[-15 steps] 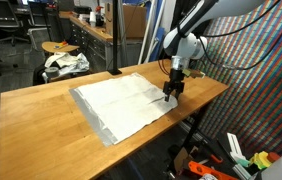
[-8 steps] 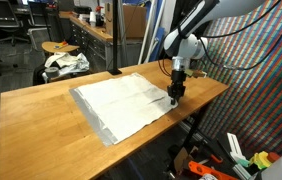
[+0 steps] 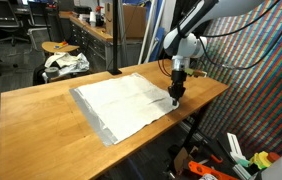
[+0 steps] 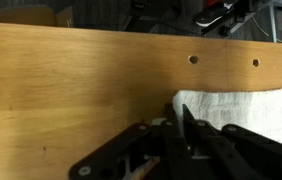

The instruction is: Fold the towel in half

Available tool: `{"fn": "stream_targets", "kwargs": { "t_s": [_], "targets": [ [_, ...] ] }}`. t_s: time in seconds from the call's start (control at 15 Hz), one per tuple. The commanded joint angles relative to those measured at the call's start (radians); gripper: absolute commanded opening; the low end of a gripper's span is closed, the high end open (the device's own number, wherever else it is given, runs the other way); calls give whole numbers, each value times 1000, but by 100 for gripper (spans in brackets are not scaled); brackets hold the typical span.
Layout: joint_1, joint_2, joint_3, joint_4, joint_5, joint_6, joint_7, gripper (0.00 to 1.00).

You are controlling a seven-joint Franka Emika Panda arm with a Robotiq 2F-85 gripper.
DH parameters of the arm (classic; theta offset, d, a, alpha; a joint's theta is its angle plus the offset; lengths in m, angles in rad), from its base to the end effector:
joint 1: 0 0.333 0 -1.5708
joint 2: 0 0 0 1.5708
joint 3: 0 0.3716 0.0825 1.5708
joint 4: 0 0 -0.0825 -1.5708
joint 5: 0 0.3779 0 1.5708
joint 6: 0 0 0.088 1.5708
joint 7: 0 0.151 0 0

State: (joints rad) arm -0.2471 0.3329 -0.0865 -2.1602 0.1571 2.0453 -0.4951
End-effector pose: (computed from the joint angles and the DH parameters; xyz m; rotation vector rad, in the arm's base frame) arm 0.4850 -0.1529 0.2326 -2.8289 -0.0796 0.5317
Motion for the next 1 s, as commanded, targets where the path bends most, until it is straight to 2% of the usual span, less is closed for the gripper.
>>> {"fn": "stream_targets", "kwargs": {
  "t_s": [0.0,0.27,0.53,0.73,0.93],
  "targets": [
    [-1,-25,-2,19,-14,-32,2,11],
    [0,-98,0,-21,1,-1,-10,10],
    [14,-189,-8,-59,-27,-21,-6,11],
    [43,-261,-2,-109,-40,-20,31,11],
    [90,-322,10,-182,-100,5,87,10]
  ]
}}
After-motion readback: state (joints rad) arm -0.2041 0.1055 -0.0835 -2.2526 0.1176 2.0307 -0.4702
